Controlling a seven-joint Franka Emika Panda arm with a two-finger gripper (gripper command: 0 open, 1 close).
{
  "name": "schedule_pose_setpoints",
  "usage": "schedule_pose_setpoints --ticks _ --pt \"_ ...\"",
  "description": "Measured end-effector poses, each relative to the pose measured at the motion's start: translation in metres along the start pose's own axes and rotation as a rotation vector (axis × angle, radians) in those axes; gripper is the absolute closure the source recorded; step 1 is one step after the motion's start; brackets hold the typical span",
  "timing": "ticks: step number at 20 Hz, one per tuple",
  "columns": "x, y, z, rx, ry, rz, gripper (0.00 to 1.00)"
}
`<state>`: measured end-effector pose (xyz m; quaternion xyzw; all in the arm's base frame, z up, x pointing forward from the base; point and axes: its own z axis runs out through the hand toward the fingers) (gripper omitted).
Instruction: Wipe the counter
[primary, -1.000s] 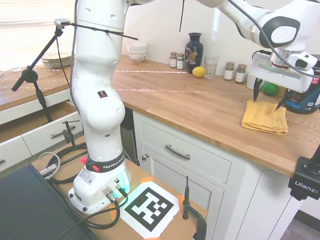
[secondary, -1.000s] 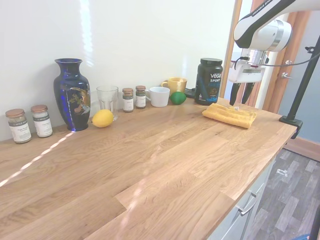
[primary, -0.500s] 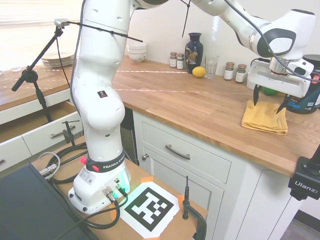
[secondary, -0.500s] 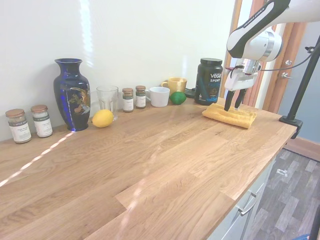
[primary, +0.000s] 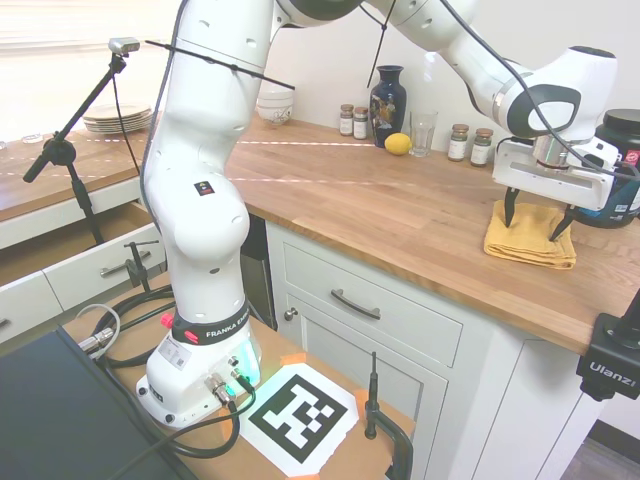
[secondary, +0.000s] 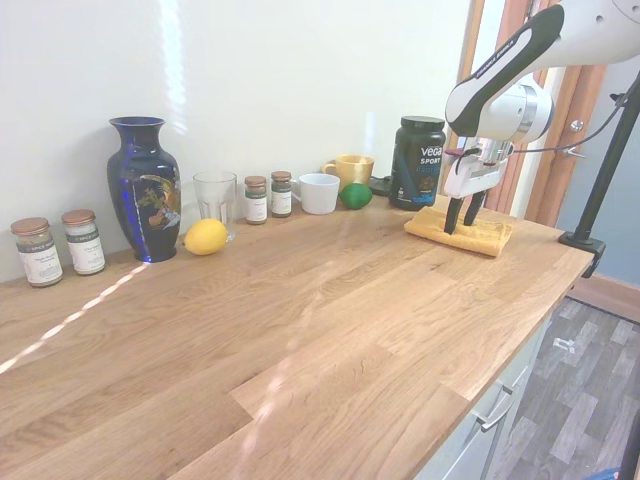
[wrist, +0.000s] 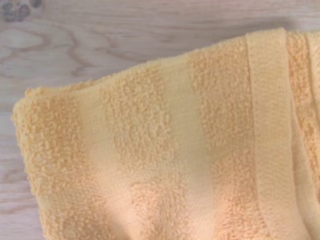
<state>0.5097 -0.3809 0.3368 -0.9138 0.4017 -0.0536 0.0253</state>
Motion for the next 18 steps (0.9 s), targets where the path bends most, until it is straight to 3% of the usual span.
schedule_pose_setpoints --ticks 18 --pt "-0.0036 -0.0021 0.0021 0.016 0.001 -0.010 1.00"
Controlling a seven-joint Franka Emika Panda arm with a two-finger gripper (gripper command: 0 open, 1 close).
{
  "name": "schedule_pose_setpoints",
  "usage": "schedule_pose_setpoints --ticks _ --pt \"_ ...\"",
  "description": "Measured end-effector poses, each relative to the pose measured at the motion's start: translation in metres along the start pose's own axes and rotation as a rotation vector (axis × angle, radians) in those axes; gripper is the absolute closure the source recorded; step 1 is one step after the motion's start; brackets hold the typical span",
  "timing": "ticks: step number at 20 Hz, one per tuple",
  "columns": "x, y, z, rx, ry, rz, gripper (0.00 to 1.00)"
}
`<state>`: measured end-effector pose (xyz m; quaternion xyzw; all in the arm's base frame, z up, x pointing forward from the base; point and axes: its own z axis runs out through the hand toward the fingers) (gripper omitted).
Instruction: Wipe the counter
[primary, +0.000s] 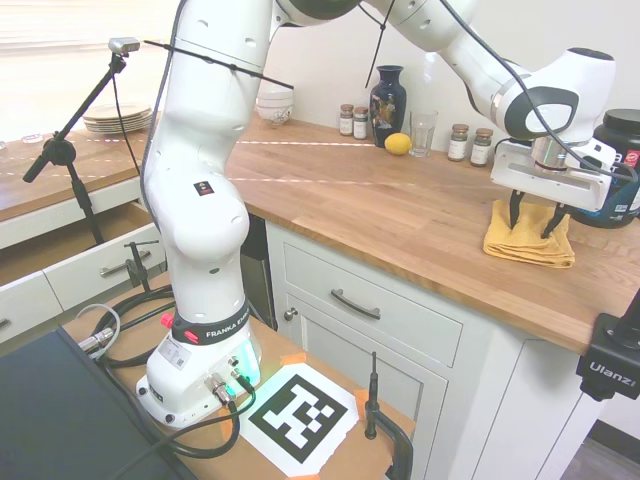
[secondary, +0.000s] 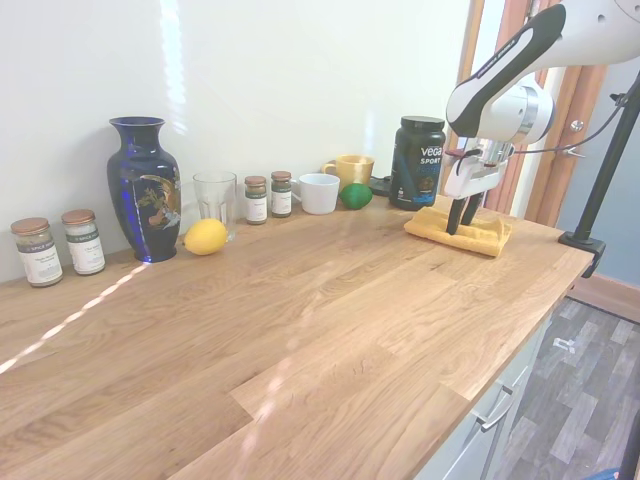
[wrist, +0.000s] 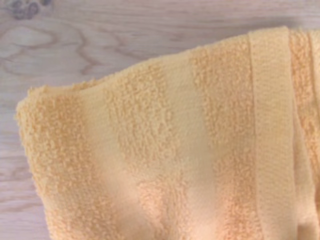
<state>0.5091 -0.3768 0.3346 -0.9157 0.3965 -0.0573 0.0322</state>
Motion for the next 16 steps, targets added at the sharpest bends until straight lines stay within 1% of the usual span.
schedule_pose_setpoints --ticks 16 --pt "-0.0025 -0.0043 0.0010 0.018 -0.003 0.001 1.00"
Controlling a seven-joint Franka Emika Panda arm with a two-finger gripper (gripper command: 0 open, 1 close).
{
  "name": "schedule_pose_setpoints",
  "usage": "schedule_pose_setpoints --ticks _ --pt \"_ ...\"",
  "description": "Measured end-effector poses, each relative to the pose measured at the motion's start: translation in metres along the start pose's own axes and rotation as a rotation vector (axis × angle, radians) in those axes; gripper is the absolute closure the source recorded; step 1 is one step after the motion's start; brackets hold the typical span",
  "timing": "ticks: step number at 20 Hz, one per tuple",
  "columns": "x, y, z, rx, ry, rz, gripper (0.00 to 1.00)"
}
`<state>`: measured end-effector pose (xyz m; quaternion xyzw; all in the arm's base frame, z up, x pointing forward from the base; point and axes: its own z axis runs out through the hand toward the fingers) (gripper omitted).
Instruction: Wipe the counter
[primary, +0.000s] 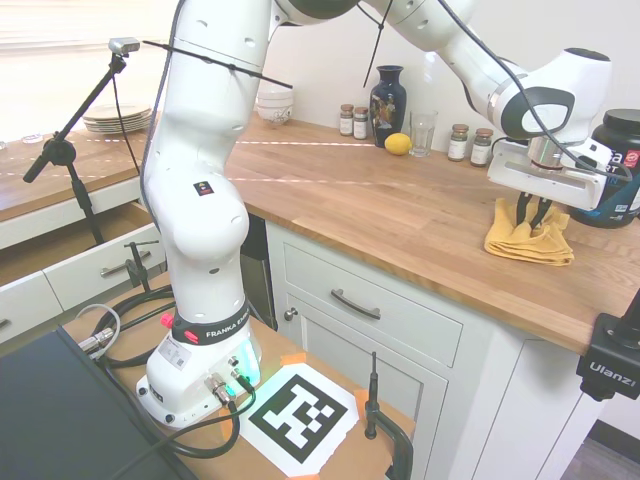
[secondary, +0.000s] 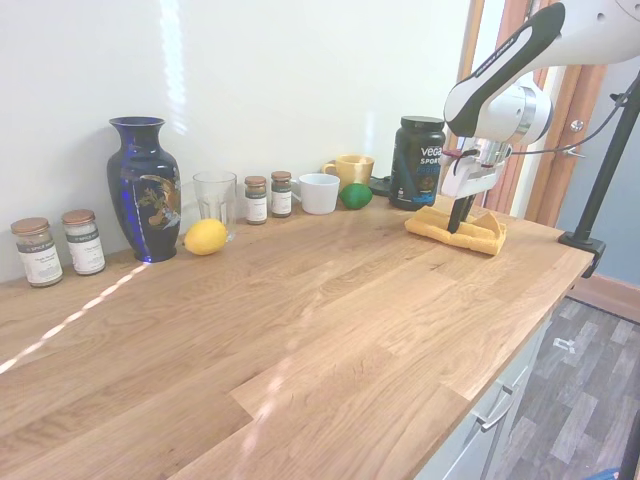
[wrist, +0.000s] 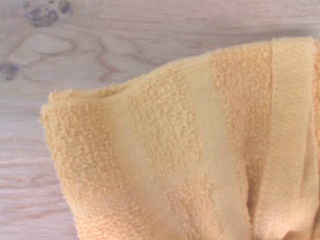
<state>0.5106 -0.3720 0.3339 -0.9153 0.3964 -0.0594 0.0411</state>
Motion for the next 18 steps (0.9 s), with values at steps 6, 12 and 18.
schedule_pose_setpoints --ticks 6,12,18 --pt "0.000 0.001 0.000 0.005 -0.001 -0.002 1.00" --pt "-0.013 -0.010 0.001 0.016 0.013 -0.020 1.00" --pt "-0.061 -0.057 0.005 0.041 0.011 -0.063 1.00"
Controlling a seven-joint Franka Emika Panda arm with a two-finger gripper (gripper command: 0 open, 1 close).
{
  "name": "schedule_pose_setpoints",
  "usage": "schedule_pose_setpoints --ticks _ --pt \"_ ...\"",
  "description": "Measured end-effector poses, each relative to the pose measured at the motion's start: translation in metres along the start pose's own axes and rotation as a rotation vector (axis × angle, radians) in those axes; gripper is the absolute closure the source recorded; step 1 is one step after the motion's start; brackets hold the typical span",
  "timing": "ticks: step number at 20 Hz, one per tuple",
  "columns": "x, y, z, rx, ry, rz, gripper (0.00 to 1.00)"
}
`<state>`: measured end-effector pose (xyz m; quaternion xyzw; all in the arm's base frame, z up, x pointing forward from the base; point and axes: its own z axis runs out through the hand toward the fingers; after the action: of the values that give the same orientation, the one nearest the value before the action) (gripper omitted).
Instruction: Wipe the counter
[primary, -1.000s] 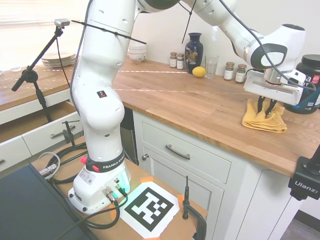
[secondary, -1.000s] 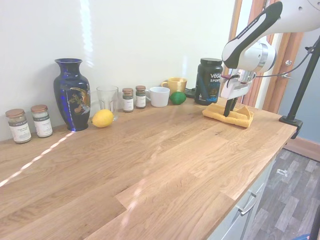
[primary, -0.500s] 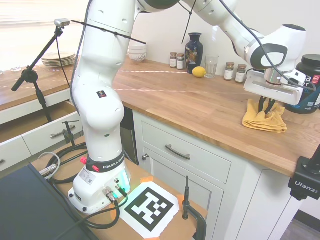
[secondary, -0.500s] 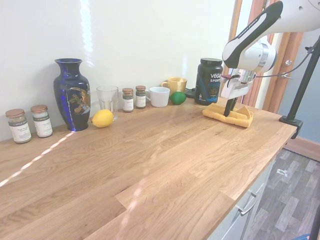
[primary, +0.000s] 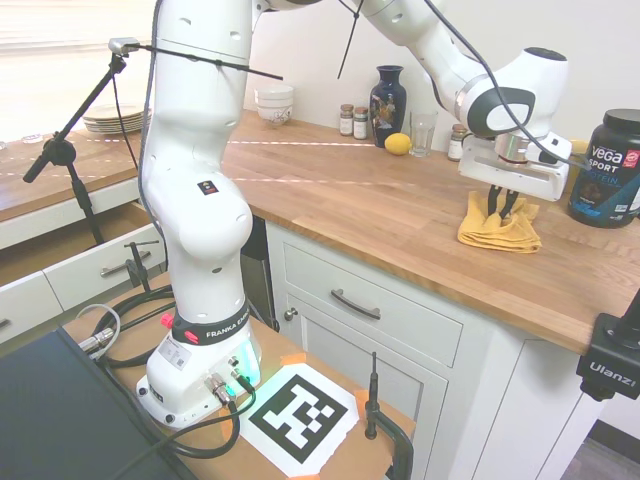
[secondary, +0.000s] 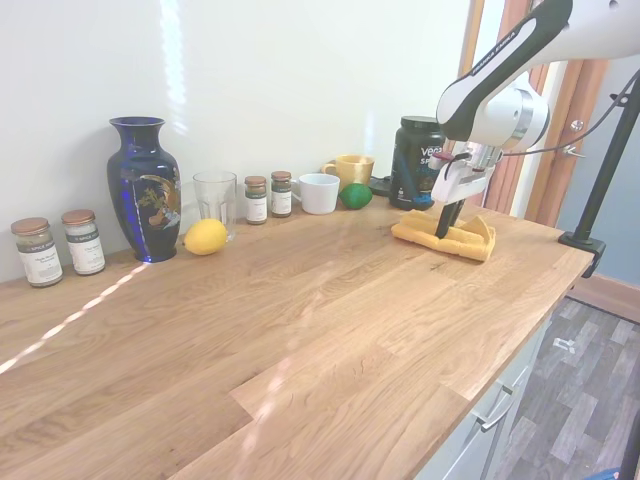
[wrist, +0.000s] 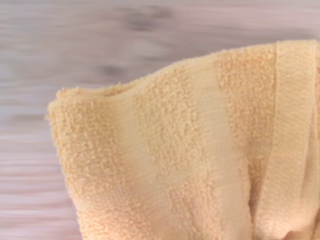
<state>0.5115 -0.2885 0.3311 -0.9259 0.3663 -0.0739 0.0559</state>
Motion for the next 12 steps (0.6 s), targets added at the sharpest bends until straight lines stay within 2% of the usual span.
schedule_pose_setpoints --ticks 4,12 --pt "-0.031 -0.040 0.004 0.011 -0.008 -0.014 1.00" --pt "-0.085 -0.117 0.011 -0.006 -0.012 -0.030 1.00"
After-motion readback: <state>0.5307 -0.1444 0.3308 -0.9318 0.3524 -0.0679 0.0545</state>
